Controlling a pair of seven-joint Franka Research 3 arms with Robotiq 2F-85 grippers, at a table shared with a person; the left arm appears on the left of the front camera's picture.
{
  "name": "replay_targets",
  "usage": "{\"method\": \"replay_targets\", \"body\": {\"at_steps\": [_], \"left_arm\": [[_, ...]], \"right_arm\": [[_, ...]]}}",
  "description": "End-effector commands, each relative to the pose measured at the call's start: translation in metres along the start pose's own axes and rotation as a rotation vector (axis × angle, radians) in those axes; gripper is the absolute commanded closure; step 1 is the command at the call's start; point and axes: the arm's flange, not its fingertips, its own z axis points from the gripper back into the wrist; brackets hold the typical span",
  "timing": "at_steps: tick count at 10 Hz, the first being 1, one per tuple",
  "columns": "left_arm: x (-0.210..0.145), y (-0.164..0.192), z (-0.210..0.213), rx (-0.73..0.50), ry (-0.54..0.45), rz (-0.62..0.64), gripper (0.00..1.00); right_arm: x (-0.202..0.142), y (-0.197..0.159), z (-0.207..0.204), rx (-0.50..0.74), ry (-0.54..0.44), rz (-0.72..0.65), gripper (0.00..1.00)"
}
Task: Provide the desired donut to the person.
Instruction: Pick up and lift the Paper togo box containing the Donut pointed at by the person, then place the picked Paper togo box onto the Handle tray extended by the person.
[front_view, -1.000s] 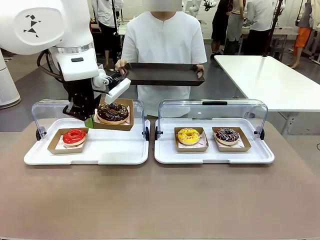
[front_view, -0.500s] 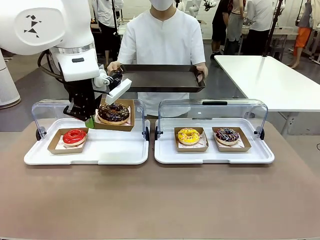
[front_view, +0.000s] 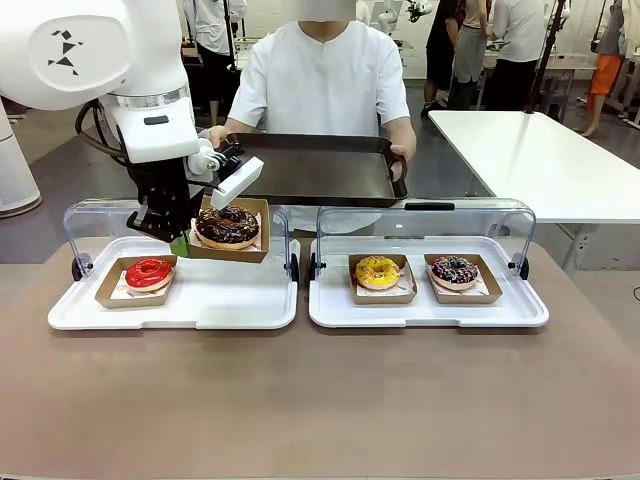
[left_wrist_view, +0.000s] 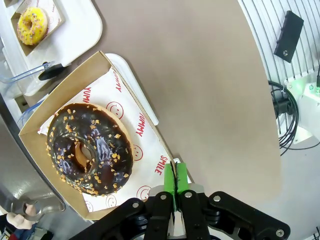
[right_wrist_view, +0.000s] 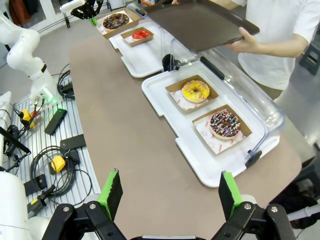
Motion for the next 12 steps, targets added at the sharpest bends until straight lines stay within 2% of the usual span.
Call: {"method": "replay_targets", "body": {"at_steps": [1, 11, 12], "left_arm": [[0.000, 0.000, 0.000, 0.007, 0.002, -0.007, 1.00], [0.000, 0.000, 0.000, 0.000, 0.000, 0.000, 0.99], [0.014, -0.003, 0.018, 0.062, 0.027, 0.024, 0.99]], "right_arm": [[0.000, -0.001, 0.000, 0.004, -0.021, 0.012, 0.00], [0.000, -0.001, 0.000, 0.004, -0.021, 0.012, 0.00], [0.000, -0.001, 0.000, 0.004, -0.021, 0.012, 0.00]]}}
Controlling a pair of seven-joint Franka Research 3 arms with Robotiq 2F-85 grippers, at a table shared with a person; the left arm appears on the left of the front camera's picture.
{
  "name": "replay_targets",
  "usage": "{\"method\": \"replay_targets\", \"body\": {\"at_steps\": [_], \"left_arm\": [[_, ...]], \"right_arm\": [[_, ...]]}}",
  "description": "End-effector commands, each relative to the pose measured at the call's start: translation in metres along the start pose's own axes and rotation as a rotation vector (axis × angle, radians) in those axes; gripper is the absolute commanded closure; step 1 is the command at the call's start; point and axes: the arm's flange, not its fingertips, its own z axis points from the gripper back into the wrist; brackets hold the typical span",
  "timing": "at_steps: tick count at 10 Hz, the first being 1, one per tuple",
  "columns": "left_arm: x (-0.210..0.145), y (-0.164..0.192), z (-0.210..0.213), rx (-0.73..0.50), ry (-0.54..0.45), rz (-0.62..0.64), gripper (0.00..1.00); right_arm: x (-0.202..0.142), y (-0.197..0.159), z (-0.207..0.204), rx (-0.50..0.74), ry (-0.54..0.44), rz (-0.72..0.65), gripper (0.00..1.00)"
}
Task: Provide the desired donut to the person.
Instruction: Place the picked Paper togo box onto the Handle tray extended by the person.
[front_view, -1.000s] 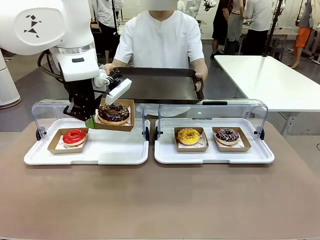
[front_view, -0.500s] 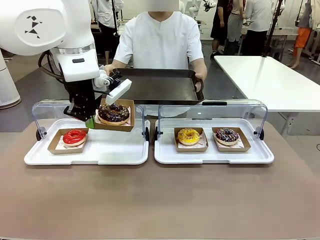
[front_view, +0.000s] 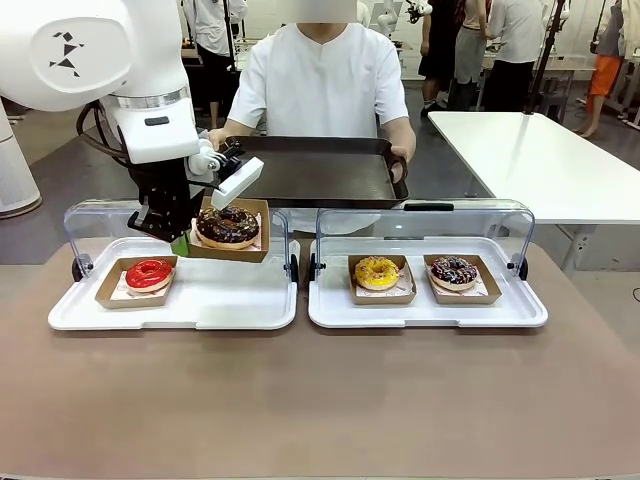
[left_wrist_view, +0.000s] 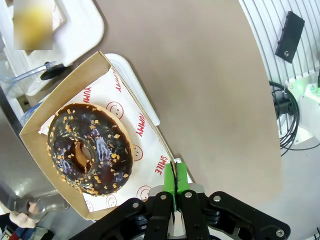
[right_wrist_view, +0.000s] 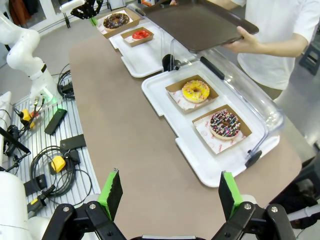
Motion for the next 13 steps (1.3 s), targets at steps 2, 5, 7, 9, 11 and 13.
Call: {"method": "replay_targets", "body": {"at_steps": [2, 5, 7, 9, 11, 13], "left_arm": [[0.003, 0.021, 0.068, 0.069, 0.003, 0.001, 0.99], [-0.006, 0.060, 0.099, 0.067, -0.035, 0.052, 0.99], [-0.029, 0.112, 0.101, 0.041, -0.060, 0.056, 0.99], [-0.068, 0.161, 0.089, 0.014, -0.011, 0.052, 0.99], [-0.087, 0.188, 0.078, -0.037, -0.023, -0.004, 0.99], [-0.108, 0.218, 0.072, -0.067, -0.042, -0.050, 0.99]], "right_arm": [[0.000, -0.001, 0.000, 0.004, -0.021, 0.012, 0.00], [0.000, -0.001, 0.000, 0.004, -0.021, 0.012, 0.00], [0.000, -0.001, 0.000, 0.004, -0.021, 0.012, 0.00], [0.000, -0.001, 0.000, 0.004, -0.021, 0.012, 0.00], [0.000, -0.001, 0.000, 0.004, -0.021, 0.012, 0.00], [0.000, -0.001, 0.000, 0.004, -0.021, 0.012, 0.00]]}}
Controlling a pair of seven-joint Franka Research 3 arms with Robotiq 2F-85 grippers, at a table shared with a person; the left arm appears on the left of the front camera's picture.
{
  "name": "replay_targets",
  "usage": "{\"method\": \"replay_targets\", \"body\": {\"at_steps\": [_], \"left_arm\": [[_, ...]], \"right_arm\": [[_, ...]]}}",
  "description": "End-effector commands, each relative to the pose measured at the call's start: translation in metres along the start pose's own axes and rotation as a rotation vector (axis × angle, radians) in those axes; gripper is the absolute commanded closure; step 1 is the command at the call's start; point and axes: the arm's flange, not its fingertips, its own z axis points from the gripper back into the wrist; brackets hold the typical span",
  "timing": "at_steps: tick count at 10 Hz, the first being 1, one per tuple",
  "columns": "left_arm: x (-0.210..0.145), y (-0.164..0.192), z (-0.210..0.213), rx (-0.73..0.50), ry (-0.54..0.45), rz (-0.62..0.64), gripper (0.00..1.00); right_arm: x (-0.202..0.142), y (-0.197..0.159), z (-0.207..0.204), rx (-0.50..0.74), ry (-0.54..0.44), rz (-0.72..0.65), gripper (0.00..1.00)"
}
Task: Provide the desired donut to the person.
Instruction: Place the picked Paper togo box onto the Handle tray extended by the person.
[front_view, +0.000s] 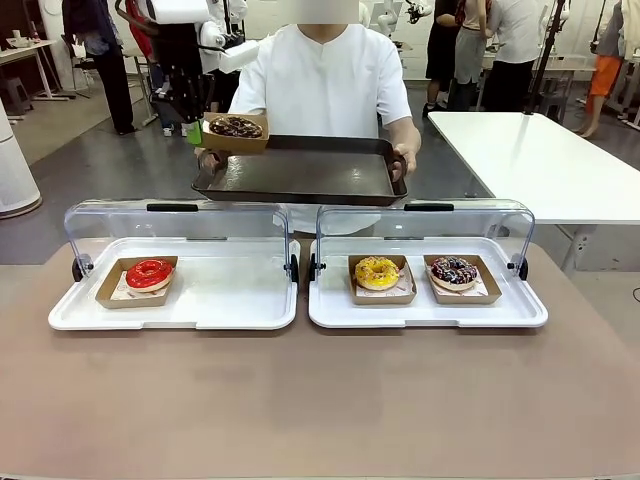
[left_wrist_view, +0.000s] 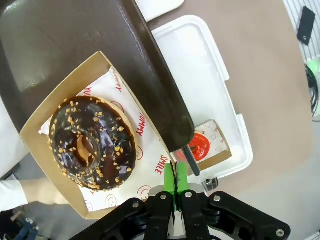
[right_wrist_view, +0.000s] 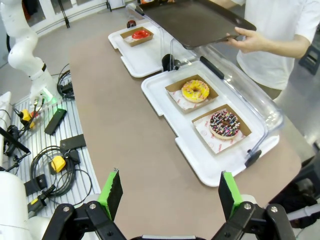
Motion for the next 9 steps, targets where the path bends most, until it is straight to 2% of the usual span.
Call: {"method": "replay_targets", "body": {"at_steps": [1, 5, 9], "left_arm": [[-0.012, 0.029, 0.010, -0.024, -0.007, -0.053, 0.99], [-0.036, 0.062, -0.033, -0.034, -0.093, -0.060, 0.99], [-0.029, 0.075, -0.057, -0.015, -0.113, -0.067, 0.99]], "right_arm": [[0.000, -0.001, -0.001, 0.006, -0.021, 0.013, 0.00], [0.000, -0.001, -0.001, 0.006, -0.021, 0.013, 0.00], [0.000, -0.001, -0.001, 0.006, -0.021, 0.013, 0.00]]}}
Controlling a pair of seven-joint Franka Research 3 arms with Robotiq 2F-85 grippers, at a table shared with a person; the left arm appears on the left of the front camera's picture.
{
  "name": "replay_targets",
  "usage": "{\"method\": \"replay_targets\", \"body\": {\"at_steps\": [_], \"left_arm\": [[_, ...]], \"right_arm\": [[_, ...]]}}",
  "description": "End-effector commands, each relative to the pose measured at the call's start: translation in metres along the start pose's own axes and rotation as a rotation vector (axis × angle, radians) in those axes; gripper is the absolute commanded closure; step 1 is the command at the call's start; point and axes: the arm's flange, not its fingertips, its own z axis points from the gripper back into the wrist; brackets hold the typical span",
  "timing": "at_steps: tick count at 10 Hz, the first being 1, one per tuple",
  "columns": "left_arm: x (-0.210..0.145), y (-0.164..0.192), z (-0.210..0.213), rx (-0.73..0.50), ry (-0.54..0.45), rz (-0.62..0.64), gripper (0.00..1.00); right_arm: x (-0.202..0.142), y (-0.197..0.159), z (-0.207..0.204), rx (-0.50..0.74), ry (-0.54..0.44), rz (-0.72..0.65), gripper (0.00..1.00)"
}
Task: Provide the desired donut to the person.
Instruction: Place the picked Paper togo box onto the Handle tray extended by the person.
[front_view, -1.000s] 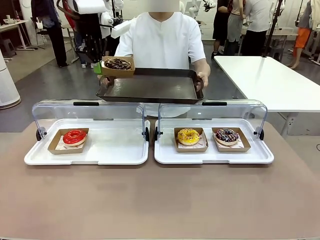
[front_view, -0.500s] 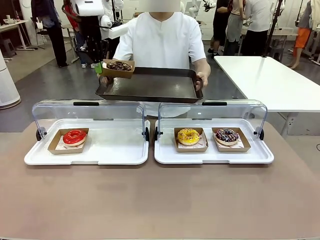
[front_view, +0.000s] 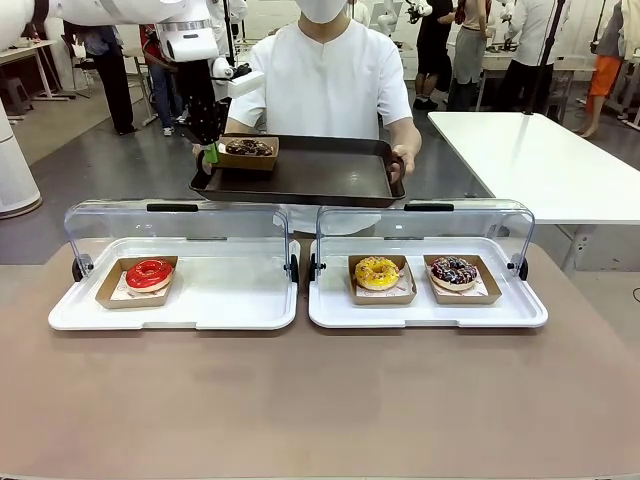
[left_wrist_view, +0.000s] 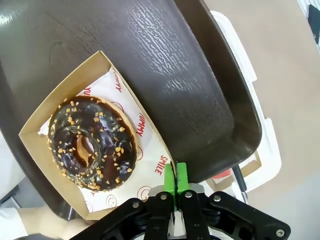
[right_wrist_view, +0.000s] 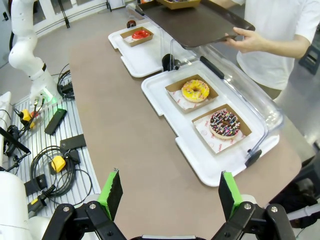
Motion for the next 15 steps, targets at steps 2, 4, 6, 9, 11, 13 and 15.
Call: {"method": "replay_targets", "body": {"at_steps": [2, 4, 6, 9, 11, 13, 15], "left_arm": [[0.002, 0.011, 0.000, 0.007, -0.013, -0.002, 0.99], [0.005, 0.015, -0.006, -0.008, -0.008, -0.017, 0.99], [0.010, 0.014, -0.008, -0.019, -0.001, -0.026, 0.42], [0.011, 0.009, -0.006, -0.026, 0.007, -0.021, 0.00], [0.011, 0.009, -0.001, -0.029, 0.014, -0.015, 0.11], [0.013, 0.005, -0.002, -0.031, 0.016, -0.006, 0.00], [0.017, 0.004, -0.001, -0.039, 0.036, 0.002, 0.00]], "right_arm": [[0.001, -0.001, -0.001, 0.005, -0.021, 0.014, 0.00], [0.001, -0.001, -0.001, 0.005, -0.021, 0.014, 0.00], [0.001, -0.001, -0.001, 0.005, -0.021, 0.014, 0.00], [0.001, -0.001, -0.001, 0.005, -0.021, 0.014, 0.00], [0.001, -0.001, -0.001, 0.005, -0.021, 0.014, 0.00], [0.001, -0.001, -0.001, 0.005, -0.021, 0.014, 0.00], [0.001, -0.001, -0.001, 0.005, -0.021, 0.014, 0.00]]}}
